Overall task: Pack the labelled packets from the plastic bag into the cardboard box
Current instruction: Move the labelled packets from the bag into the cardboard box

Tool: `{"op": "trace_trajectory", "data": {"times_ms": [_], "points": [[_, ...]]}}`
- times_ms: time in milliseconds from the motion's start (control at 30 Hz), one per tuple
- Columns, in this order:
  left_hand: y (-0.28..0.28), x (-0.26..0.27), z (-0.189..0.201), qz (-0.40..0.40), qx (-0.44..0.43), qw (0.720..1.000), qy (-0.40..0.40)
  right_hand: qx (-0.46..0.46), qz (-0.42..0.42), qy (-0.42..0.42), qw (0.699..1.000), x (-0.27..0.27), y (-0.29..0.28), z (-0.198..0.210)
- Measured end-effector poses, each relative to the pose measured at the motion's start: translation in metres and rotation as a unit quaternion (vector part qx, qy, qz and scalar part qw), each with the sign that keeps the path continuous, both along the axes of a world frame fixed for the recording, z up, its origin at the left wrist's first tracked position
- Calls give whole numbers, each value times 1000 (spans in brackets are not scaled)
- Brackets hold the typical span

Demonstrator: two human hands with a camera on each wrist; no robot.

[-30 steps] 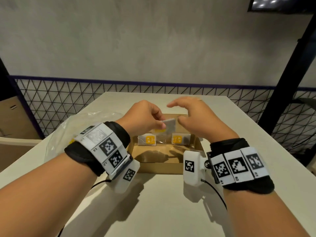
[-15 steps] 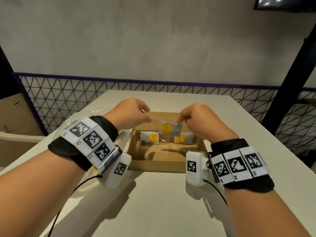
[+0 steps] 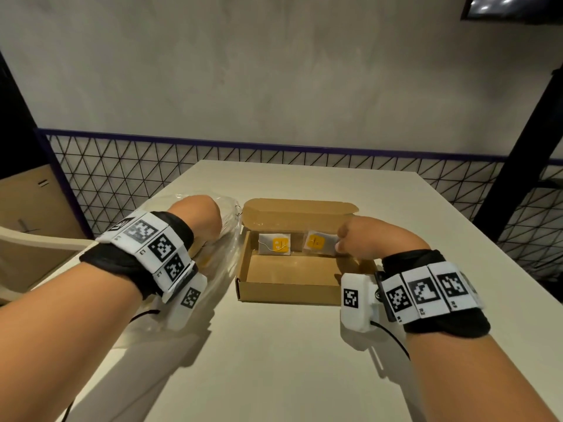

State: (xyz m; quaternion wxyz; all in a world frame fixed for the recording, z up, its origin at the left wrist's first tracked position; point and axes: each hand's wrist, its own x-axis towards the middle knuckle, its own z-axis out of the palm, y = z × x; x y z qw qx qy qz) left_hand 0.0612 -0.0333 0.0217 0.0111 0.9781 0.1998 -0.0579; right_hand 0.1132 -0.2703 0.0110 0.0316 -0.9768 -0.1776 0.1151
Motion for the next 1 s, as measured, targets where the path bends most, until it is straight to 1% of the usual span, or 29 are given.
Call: {"op": "trace_trajectory", "data": {"times_ms": [67,233,300,400,467,533,633,667,733,800,867,933,1000], "points": [[5,3,-2,7,10,1000,-12,0,-2,7,1000,2,0,-1],[8,0,4,20,3,996,-90,15,-14,4,1000,1,-1,2],[4,-2,11,13,3,993,-116,17,-15,3,1000,-1,-1,5],[-5,-9,28,2,-30,987,-158,48,-18,-1,999,-5,-2,10],[-14,-13,41,-17,-77,978,-192,91,-13,-19,996,-8,-3,14],[-22,-17,50,-35,-176,957,-226,155,4,-44,987,-9,-3,18],[-34,-24,55,-84,-317,917,-227,299,31,-52,952,-12,-1,21],[-38,-25,55,-94,-353,905,-220,337,43,-52,939,-13,1,22],[-46,-24,53,-110,-390,891,-206,391,60,-57,917,-14,5,24],[-53,-21,50,-127,-404,884,-198,427,63,-69,899,-16,8,25],[-57,-17,46,-141,-399,884,-199,447,57,-79,889,-16,8,25],[-60,-11,41,-163,-363,895,-202,438,49,-78,894,-14,7,24],[-62,-4,36,-192,-294,916,-194,401,38,-64,913,-12,5,22]]}}
